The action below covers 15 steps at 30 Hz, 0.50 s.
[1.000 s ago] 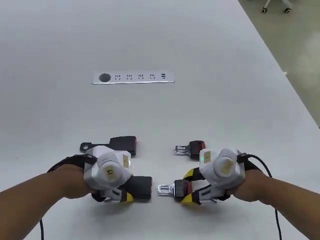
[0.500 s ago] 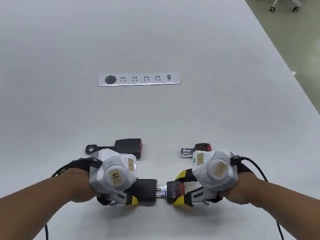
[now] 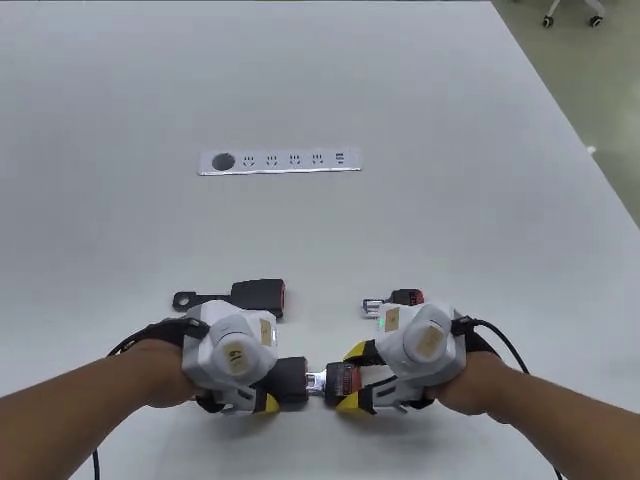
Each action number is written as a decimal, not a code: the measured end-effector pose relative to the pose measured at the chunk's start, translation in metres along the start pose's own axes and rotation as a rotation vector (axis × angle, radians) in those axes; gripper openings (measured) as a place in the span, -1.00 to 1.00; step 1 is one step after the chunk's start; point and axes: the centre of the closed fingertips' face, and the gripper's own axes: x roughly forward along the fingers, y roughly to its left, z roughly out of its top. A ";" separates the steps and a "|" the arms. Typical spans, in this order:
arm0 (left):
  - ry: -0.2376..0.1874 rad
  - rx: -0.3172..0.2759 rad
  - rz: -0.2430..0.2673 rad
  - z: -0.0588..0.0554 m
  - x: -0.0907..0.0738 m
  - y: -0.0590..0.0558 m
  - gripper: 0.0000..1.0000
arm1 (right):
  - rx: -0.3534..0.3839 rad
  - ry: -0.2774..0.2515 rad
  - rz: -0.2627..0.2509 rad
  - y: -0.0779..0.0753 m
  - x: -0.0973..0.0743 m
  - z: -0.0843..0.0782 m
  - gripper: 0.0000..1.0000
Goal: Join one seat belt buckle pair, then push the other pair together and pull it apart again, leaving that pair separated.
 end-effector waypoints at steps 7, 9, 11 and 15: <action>0.018 0.029 -0.022 -0.002 0.000 0.000 -0.33 | -0.006 -0.006 0.007 0.000 0.006 0.003 -0.36; 0.028 0.053 -0.035 -0.002 0.000 0.000 -0.33 | -0.018 0.006 0.014 0.001 0.008 0.004 -0.36; 0.041 0.065 -0.043 -0.002 0.000 0.001 -0.33 | -0.023 0.012 0.018 0.000 0.008 0.004 -0.36; 0.046 0.077 -0.049 -0.003 0.001 0.000 -0.33 | -0.015 0.004 0.012 0.002 0.013 0.009 -0.36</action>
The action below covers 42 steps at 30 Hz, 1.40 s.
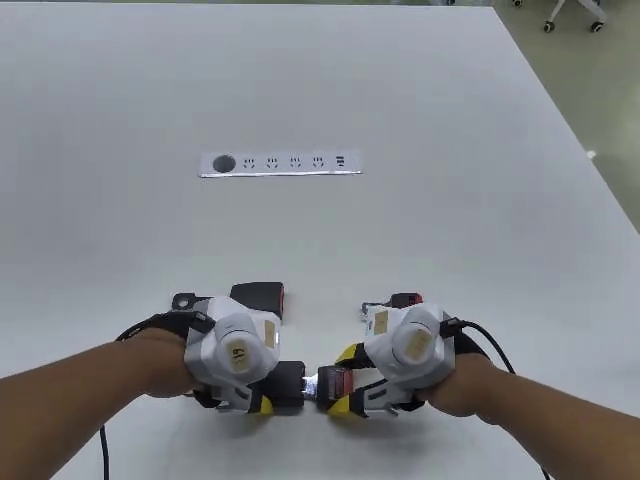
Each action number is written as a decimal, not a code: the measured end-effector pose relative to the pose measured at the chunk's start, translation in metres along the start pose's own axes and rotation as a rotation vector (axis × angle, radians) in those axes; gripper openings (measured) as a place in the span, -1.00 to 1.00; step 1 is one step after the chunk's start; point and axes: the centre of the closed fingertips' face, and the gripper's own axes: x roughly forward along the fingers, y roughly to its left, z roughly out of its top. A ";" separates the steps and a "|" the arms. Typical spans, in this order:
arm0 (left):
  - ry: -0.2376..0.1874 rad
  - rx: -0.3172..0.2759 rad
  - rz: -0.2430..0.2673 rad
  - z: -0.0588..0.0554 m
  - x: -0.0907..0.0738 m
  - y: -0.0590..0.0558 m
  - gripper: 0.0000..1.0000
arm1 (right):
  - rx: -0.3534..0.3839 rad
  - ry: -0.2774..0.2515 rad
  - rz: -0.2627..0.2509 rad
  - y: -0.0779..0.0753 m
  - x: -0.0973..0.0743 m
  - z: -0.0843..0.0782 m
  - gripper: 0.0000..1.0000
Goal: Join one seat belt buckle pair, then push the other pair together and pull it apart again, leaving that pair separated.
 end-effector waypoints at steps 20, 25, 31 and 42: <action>0.014 0.013 -0.010 -0.005 0.005 0.002 -0.31 | -0.005 0.002 -0.017 -0.001 0.000 0.000 -0.35; -0.005 0.014 -0.005 -0.005 0.004 -0.001 -0.31 | -0.003 0.018 -0.025 0.001 0.000 0.000 -0.35; -0.045 0.012 -0.002 -0.005 0.002 -0.002 -0.32 | -0.017 -0.006 -0.024 0.003 0.000 -0.001 -0.35; -0.126 -0.012 0.010 -0.005 0.000 -0.002 -0.32 | -0.058 -0.070 -0.064 0.005 -0.001 0.000 -0.36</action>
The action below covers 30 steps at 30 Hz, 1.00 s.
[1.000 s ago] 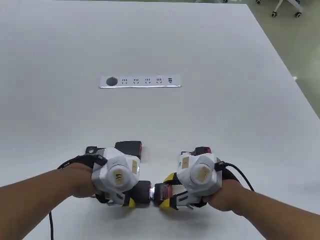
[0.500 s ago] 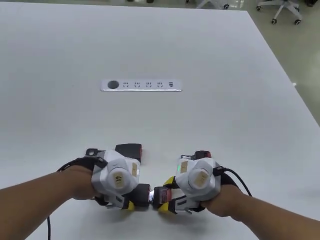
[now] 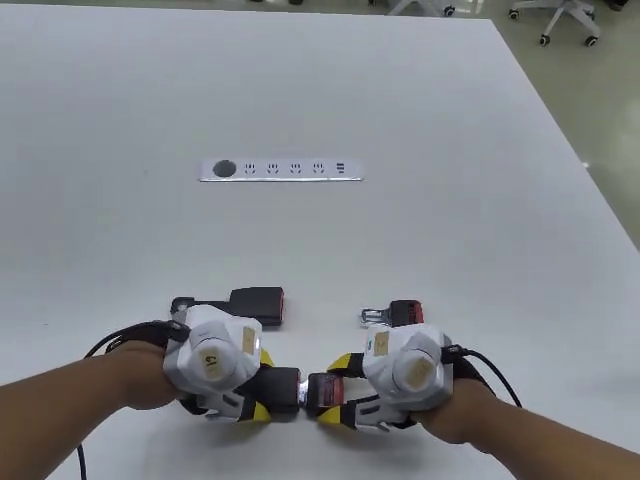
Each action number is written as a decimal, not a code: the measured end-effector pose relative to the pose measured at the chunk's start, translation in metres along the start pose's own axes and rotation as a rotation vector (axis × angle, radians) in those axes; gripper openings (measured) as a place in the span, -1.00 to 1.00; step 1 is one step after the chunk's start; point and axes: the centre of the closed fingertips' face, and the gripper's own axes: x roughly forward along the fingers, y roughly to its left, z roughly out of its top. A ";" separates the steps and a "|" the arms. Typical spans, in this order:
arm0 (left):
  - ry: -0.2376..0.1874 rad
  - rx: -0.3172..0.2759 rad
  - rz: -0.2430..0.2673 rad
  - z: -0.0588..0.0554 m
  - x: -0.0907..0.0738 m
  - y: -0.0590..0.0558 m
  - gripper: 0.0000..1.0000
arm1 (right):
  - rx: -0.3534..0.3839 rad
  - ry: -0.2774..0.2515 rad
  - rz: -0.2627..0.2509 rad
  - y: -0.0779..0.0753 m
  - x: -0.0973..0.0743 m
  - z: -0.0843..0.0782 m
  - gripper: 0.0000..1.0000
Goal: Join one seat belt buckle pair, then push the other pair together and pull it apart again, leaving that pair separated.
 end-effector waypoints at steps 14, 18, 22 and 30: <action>-0.070 -0.006 0.000 0.001 -0.002 -0.001 -0.33 | -0.008 -0.048 0.021 -0.004 0.001 -0.001 -0.37; -0.083 -0.007 -0.009 0.001 -0.003 -0.003 -0.33 | -0.013 -0.065 0.022 0.000 0.000 0.000 -0.37; -0.097 -0.008 -0.014 0.002 -0.004 -0.005 -0.33 | -0.001 -0.088 0.023 0.004 -0.003 0.002 -0.37; -0.103 -0.012 -0.024 0.002 -0.003 -0.005 -0.33 | 0.003 -0.106 0.027 0.006 -0.005 0.007 -0.37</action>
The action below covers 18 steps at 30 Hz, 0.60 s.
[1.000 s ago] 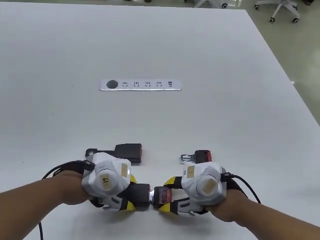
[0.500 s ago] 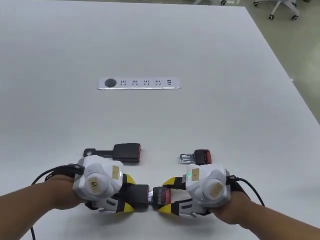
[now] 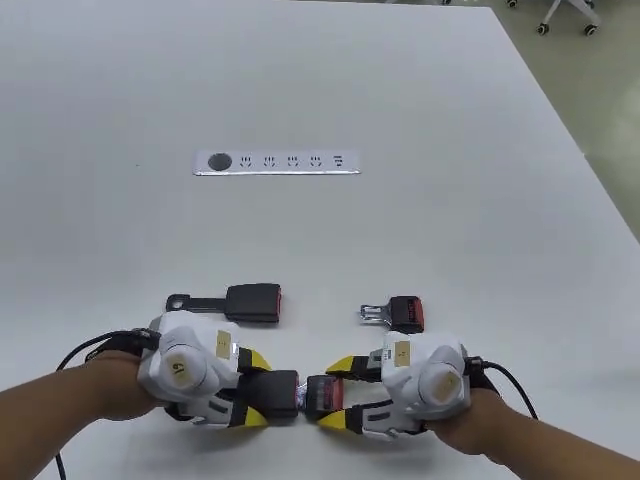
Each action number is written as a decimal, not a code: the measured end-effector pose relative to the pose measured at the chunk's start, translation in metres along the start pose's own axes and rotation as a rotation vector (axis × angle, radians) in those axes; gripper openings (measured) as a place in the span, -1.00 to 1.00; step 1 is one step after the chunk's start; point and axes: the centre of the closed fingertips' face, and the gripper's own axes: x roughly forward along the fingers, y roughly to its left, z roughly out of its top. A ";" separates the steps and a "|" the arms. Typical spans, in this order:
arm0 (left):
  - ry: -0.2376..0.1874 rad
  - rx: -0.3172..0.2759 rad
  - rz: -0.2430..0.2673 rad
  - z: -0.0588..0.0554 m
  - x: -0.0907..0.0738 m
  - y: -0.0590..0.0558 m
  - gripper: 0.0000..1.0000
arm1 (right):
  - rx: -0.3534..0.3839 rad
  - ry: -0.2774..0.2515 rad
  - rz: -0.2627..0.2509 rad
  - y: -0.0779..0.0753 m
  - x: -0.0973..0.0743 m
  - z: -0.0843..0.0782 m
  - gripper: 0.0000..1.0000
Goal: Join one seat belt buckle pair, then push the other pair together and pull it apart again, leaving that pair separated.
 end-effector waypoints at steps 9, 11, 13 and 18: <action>-0.013 0.005 0.014 0.002 0.000 -0.002 -0.32 | 0.005 -0.005 0.003 0.000 -0.001 0.001 -0.35; -0.004 0.006 0.014 0.003 0.001 -0.002 -0.31 | 0.009 -0.002 0.004 0.000 0.000 0.001 -0.34; 0.003 0.007 0.015 0.004 0.000 -0.004 -0.31 | -0.004 0.011 0.000 0.001 0.000 0.001 -0.33; 0.030 0.017 0.013 0.003 0.001 -0.005 -0.30 | -0.020 0.042 -0.015 0.004 0.000 0.002 -0.32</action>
